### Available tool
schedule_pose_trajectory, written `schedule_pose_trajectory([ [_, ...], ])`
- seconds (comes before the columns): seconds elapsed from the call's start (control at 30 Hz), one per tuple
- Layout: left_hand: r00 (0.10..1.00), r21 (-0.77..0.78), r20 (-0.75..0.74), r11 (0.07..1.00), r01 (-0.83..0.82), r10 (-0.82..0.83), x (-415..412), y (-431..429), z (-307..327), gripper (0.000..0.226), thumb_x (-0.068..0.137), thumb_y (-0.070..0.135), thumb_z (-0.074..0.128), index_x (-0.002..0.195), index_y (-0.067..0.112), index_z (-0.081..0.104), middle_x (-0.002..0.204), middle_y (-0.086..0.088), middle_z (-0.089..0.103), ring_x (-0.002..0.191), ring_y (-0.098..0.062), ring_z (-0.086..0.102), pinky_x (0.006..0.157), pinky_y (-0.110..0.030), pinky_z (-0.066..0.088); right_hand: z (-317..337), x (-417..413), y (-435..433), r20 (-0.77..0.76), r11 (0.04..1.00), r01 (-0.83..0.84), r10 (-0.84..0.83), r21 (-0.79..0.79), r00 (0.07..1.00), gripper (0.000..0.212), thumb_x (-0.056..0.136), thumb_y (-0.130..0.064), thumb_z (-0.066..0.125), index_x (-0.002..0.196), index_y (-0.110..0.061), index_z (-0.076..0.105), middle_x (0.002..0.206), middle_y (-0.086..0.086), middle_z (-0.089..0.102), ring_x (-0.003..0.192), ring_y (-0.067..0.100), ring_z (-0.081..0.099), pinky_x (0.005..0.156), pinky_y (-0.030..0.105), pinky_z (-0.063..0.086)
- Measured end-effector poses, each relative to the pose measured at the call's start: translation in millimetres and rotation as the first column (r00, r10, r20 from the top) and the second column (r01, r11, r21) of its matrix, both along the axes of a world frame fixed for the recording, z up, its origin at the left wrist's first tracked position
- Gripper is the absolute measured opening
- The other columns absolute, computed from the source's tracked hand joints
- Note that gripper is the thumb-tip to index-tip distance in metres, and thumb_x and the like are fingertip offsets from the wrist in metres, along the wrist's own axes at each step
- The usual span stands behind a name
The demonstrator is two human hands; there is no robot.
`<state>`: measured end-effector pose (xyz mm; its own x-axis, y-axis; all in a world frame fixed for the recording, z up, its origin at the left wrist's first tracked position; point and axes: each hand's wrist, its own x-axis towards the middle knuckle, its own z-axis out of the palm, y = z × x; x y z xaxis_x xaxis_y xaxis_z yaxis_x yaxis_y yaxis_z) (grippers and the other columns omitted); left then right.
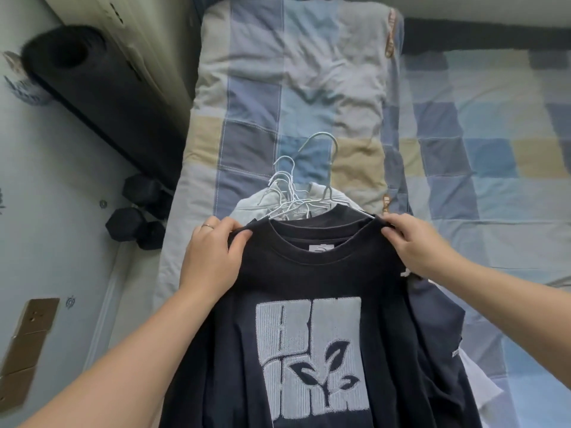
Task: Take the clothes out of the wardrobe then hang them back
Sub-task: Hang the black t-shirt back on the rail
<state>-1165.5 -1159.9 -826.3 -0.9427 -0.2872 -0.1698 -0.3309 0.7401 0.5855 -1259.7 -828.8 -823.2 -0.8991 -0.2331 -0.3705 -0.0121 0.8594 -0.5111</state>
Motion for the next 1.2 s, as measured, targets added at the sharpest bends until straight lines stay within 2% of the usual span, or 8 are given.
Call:
schedule_pose_trajectory([
  [0.17, 0.998, 0.069, 0.048, 0.997, 0.035, -0.038, 11.1, 12.2, 81.0, 0.018, 0.099, 0.036, 0.054, 0.093, 0.021, 0.061, 0.093, 0.002, 0.061, 0.099, -0.026, 0.052, 0.088, -0.047, 0.045, 91.7, 42.4, 22.6, -0.113, 0.995, 0.077, -0.085, -0.067, 0.99, 0.011, 0.096, -0.015, 0.058, 0.103, -0.016, 0.067, 0.092, 0.003, 0.064, 0.09, 0.024, 0.059, 0.081, 0.037, 0.044],
  [0.27, 0.996, 0.141, 0.062, 0.989, 0.048, -0.057, 29.7, 26.8, 132.5, 0.017, 0.1, 0.033, 0.054, 0.091, 0.02, 0.058, 0.087, 0.004, 0.065, 0.091, -0.026, 0.057, 0.086, -0.049, 0.046, 151.8, 80.5, 34.9, -0.175, 0.984, 0.148, -0.164, -0.102, 0.971, 0.009, 0.095, -0.012, 0.06, 0.098, -0.013, 0.069, 0.088, 0.001, 0.063, 0.085, 0.021, 0.057, 0.075, 0.029, 0.038],
  [0.43, 0.991, 0.197, -0.001, 0.972, 0.131, -0.133, 59.1, 57.9, 202.3, 0.012, 0.1, 0.031, 0.056, 0.091, 0.025, 0.059, 0.082, 0.012, 0.061, 0.087, -0.023, 0.058, 0.085, -0.047, 0.047, 226.6, 160.9, 58.7, -0.213, 0.917, 0.35, -0.387, -0.192, 0.897, 0.011, 0.095, -0.014, 0.06, 0.098, -0.016, 0.07, 0.089, -0.001, 0.064, 0.086, 0.016, 0.057, 0.077, 0.024, 0.039],
  [0.5, 0.981, 0.221, -0.045, 0.956, 0.192, -0.187, 67.0, 73.6, 223.8, 0.011, 0.099, 0.031, 0.058, 0.09, 0.027, 0.06, 0.08, 0.016, 0.06, 0.086, -0.019, 0.058, 0.085, -0.045, 0.047, 250.3, 192.7, 70.3, -0.247, 0.875, 0.434, -0.479, -0.217, 0.842, 0.011, 0.095, -0.014, 0.061, 0.098, -0.015, 0.071, 0.089, -0.001, 0.064, 0.086, 0.015, 0.057, 0.074, 0.019, 0.036],
  [0.7, 0.927, 0.257, -0.154, 0.892, 0.371, -0.341, 88.6, 144.8, 273.2, 0.011, 0.097, 0.038, 0.06, 0.086, 0.035, 0.059, 0.08, 0.019, 0.059, 0.085, -0.013, 0.056, 0.088, -0.049, 0.048, 309.5, 286.9, 118.8, -0.34, 0.735, 0.606, -0.678, -0.304, 0.652, 0.011, 0.095, -0.014, 0.061, 0.099, -0.015, 0.071, 0.091, -0.002, 0.065, 0.088, 0.016, 0.059, 0.08, 0.032, 0.044],
  [0.8, 0.876, 0.249, -0.207, 0.842, 0.478, -0.436, 99.9, 193.9, 289.8, 0.012, 0.097, 0.04, 0.059, 0.089, 0.031, 0.062, 0.082, 0.015, 0.063, 0.084, -0.013, 0.059, 0.084, -0.048, 0.049, 328.6, 333.5, 152.8, -0.383, 0.662, 0.671, -0.746, -0.333, 0.545, 0.011, 0.095, -0.015, 0.061, 0.099, -0.016, 0.071, 0.089, -0.003, 0.064, 0.087, 0.016, 0.06, 0.079, 0.035, 0.048],
  [1.07, 0.704, 0.221, -0.281, 0.669, 0.709, -0.653, 163.2, 359.0, 335.4, 0.014, 0.099, 0.041, 0.057, 0.095, 0.029, 0.064, 0.088, 0.015, 0.064, 0.091, -0.014, 0.059, 0.086, -0.043, 0.05, 367.4, 474.9, 266.8, -0.464, 0.462, 0.79, -0.847, -0.404, 0.258, 0.011, 0.094, -0.018, 0.064, 0.1, -0.017, 0.073, 0.091, -0.009, 0.066, 0.088, 0.009, 0.062, 0.082, 0.03, 0.05],
  [1.2, 0.609, 0.198, -0.353, 0.58, 0.79, -0.71, 217.1, 453.0, 354.6, 0.011, 0.099, 0.036, 0.058, 0.095, 0.027, 0.065, 0.089, 0.015, 0.063, 0.091, -0.012, 0.057, 0.084, -0.037, 0.048, 385.2, 555.5, 328.6, -0.489, 0.377, 0.813, -0.862, -0.443, 0.133, 0.01, 0.093, -0.015, 0.064, 0.098, -0.017, 0.073, 0.09, -0.01, 0.065, 0.088, 0.001, 0.06, 0.081, 0.017, 0.044],
])
